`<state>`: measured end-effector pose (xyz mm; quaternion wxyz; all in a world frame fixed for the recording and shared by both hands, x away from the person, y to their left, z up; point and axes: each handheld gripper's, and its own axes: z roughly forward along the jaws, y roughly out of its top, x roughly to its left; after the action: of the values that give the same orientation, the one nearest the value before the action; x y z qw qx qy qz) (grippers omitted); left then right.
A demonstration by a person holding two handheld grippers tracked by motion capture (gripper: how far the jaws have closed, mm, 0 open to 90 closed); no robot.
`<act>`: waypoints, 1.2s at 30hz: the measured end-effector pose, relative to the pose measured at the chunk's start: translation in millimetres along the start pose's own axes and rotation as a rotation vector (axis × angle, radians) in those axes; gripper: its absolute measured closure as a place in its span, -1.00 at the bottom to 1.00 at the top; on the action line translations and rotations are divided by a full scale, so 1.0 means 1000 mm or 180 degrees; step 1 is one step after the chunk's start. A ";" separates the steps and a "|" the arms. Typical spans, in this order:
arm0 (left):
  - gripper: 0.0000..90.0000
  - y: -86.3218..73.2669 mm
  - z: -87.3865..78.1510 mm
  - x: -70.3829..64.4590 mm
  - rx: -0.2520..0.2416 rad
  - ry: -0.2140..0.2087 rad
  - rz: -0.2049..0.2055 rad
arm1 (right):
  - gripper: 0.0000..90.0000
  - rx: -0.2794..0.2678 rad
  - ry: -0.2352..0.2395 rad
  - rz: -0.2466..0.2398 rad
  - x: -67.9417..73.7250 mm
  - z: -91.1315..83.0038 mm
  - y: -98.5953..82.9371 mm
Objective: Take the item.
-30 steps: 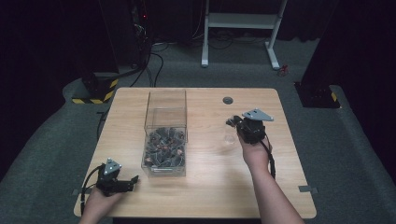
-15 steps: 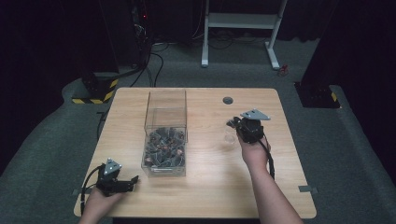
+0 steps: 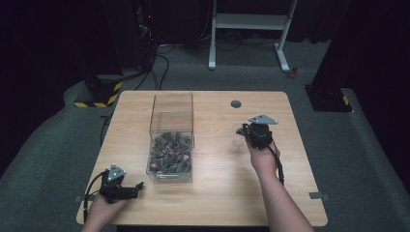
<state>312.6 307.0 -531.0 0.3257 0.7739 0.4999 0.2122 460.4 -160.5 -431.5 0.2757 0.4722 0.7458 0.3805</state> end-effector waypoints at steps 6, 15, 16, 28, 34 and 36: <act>-0.92 0.000 0.000 0.000 -0.0001 0.0000 0.0000 | 0.83 -0.0017 0.0034 0.0002 0.001 0.000 0.002; -0.92 0.000 0.000 0.000 0.0002 -0.0003 0.0003 | 0.67 -0.0011 0.0083 0.0017 0.003 0.000 0.004; -0.92 0.000 0.000 0.000 0.0002 -0.0003 0.0002 | 0.64 -0.0011 0.0086 0.0014 0.003 0.000 0.004; -0.92 0.000 0.000 0.000 0.0002 -0.0003 0.0003 | 0.15 -0.0002 0.0105 0.0070 0.001 -0.004 0.004; -0.92 0.000 0.000 0.000 0.0001 -0.0003 0.0003 | -0.10 -0.0025 0.0151 0.0135 -0.001 -0.006 0.005; -0.92 0.000 0.000 0.000 0.0001 -0.0003 0.0002 | -0.22 -0.0015 0.0154 0.0150 -0.001 -0.007 0.005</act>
<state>312.6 307.0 -531.0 0.3257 0.7743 0.4995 0.2118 458.2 -162.2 -423.8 0.2497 0.4796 0.7401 0.3999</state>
